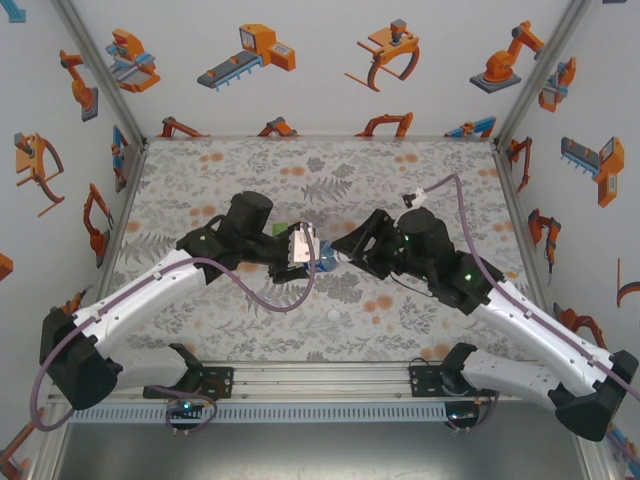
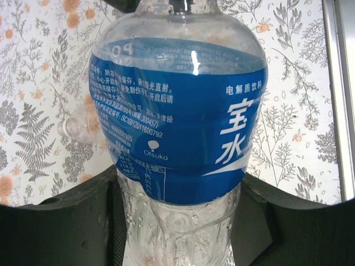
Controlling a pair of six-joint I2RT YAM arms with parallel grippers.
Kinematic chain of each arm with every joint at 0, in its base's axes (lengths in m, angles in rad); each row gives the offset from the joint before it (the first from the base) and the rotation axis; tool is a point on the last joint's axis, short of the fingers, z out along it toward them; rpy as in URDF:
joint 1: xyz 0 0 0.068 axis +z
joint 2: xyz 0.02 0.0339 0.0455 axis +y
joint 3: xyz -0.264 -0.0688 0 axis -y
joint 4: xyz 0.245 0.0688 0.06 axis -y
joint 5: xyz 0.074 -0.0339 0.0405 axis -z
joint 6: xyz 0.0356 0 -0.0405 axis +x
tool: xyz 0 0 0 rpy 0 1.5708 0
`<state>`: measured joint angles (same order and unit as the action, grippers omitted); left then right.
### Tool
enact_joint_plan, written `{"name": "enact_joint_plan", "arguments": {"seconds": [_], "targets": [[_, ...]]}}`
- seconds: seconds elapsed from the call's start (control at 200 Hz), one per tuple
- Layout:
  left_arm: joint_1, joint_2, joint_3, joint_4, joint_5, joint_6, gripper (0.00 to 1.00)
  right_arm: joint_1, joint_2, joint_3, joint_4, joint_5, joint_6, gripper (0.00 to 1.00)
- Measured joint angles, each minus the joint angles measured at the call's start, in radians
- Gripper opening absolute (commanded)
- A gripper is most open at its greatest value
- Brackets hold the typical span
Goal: Screw on the bottle caps
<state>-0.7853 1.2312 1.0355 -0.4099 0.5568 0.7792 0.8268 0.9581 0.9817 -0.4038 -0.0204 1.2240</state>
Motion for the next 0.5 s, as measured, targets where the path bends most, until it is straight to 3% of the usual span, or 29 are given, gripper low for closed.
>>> {"name": "enact_joint_plan", "arguments": {"seconds": [0.265, 0.381, 0.501], "targets": [[0.000, 0.000, 0.012, -0.024, 0.021, 0.008, 0.00, 0.000, -0.034, 0.109, -0.043, 0.044, -0.322, 0.62], [0.000, 0.001, 0.028, -0.045, 0.032, 0.019, 0.00, 0.000, -0.070, 0.154, -0.040, 0.019, -0.563, 0.57], [0.000, 0.003, 0.040, -0.076, 0.053, 0.034, 0.00, 0.000, -0.101, 0.186, -0.032, -0.105, -0.876, 0.56]]}}
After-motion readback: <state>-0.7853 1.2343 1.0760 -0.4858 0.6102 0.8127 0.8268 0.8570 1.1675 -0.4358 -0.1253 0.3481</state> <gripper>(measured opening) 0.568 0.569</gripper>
